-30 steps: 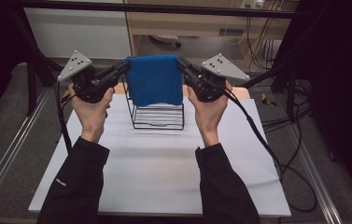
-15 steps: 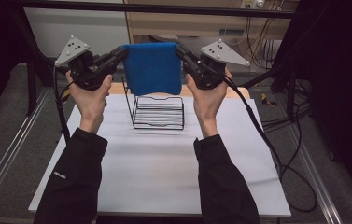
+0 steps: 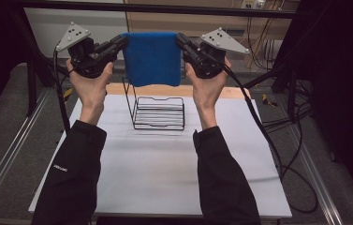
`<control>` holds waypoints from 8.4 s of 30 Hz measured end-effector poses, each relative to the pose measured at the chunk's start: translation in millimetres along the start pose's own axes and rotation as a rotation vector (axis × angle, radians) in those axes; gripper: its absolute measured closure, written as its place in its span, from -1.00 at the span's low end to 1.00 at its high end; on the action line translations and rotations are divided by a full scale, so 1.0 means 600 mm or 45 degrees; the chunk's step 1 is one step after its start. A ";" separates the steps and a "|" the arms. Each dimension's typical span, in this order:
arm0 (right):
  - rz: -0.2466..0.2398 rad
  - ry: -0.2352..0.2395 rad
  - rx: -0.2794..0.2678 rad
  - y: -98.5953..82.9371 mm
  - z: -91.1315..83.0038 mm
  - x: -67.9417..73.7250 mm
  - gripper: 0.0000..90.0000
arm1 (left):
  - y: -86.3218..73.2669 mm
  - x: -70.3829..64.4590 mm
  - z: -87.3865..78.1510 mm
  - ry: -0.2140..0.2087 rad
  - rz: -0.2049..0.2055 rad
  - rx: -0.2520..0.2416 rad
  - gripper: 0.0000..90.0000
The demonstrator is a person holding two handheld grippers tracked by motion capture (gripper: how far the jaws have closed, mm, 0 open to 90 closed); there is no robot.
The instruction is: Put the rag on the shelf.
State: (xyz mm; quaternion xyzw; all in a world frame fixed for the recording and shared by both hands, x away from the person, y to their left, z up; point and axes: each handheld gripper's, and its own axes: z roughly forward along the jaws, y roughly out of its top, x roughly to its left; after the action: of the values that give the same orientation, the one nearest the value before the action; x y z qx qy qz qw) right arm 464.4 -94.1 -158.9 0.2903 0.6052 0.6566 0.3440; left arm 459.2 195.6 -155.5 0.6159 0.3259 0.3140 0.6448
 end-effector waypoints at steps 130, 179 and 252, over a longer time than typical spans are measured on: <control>-0.076 0.255 0.477 -0.147 -0.005 -0.019 0.89 | -0.117 0.032 0.003 -0.185 0.005 0.500 0.82; 0.044 0.241 0.568 -0.192 -0.005 -0.032 0.65 | -0.185 0.018 0.031 -0.166 0.142 0.613 0.94; 0.254 0.172 0.905 -0.445 -0.326 -0.110 -0.98 | -0.470 0.036 -0.193 -0.158 0.039 0.869 -0.73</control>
State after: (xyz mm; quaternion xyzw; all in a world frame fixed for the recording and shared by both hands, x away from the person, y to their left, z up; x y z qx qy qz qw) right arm 374.5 -254.9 -441.7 0.4050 0.7855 0.4535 0.1154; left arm 379.4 269.2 -441.1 0.8189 0.3628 0.1585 0.4154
